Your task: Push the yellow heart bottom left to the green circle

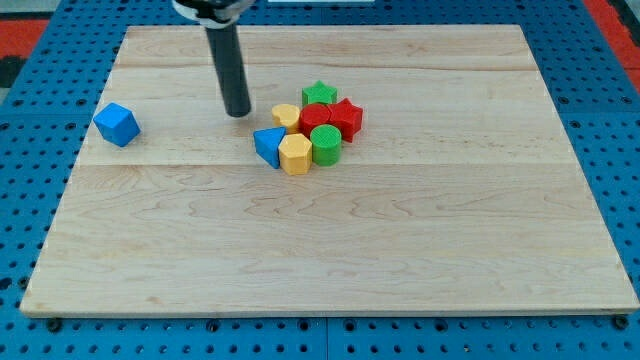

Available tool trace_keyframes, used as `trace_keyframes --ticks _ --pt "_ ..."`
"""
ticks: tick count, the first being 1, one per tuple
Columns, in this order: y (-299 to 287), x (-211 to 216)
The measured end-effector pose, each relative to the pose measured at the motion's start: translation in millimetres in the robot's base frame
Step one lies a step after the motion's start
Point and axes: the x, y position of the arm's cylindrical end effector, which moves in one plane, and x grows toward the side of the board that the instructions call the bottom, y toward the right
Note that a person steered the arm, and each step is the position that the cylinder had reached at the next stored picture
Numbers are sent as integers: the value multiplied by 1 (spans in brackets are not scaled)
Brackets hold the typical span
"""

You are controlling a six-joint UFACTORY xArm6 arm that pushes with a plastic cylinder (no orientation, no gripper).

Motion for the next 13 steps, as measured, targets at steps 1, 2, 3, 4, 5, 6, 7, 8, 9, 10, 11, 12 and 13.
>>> trace_keyframes --ticks 1,2,3,4,5,6,7,8,9,10,11,12,13 --pt "29 0" --pt "31 -4" --pt "31 -15" --pt "45 -17" --pt "60 8" --pt "69 56" --pt "78 90" --pt "78 108" --pt "78 117" --pt "89 123" --pt "142 123" --pt "153 123" --pt "115 133"
